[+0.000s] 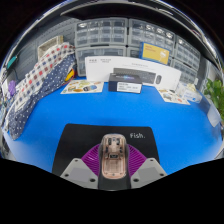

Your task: Arrange mouse

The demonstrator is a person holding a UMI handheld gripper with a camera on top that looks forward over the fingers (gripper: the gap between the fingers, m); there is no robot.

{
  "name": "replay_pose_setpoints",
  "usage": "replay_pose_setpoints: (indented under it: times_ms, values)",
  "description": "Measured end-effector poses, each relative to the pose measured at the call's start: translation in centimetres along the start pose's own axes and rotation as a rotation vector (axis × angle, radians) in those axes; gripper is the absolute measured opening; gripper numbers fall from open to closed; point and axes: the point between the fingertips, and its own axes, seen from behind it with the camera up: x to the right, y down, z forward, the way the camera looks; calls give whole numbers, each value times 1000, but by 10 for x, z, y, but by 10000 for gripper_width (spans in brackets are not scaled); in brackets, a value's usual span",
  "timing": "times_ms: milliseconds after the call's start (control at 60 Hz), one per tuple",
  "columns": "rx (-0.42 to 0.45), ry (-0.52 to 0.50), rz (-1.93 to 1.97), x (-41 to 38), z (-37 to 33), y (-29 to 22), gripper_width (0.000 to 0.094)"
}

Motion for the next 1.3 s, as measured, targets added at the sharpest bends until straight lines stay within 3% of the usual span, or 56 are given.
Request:
replay_pose_setpoints:
  times_ms: [233,350,367,883,1300]
  values:
    - [16,-18,33,0,0,-2,471]
    - [-15,23,31,9,-7,0,847]
    - [-12,25,29,10,-9,-2,858]
    - [152,26,81,82,-162,-55,857]
    - [210,28,62,148,-254,-21,838]
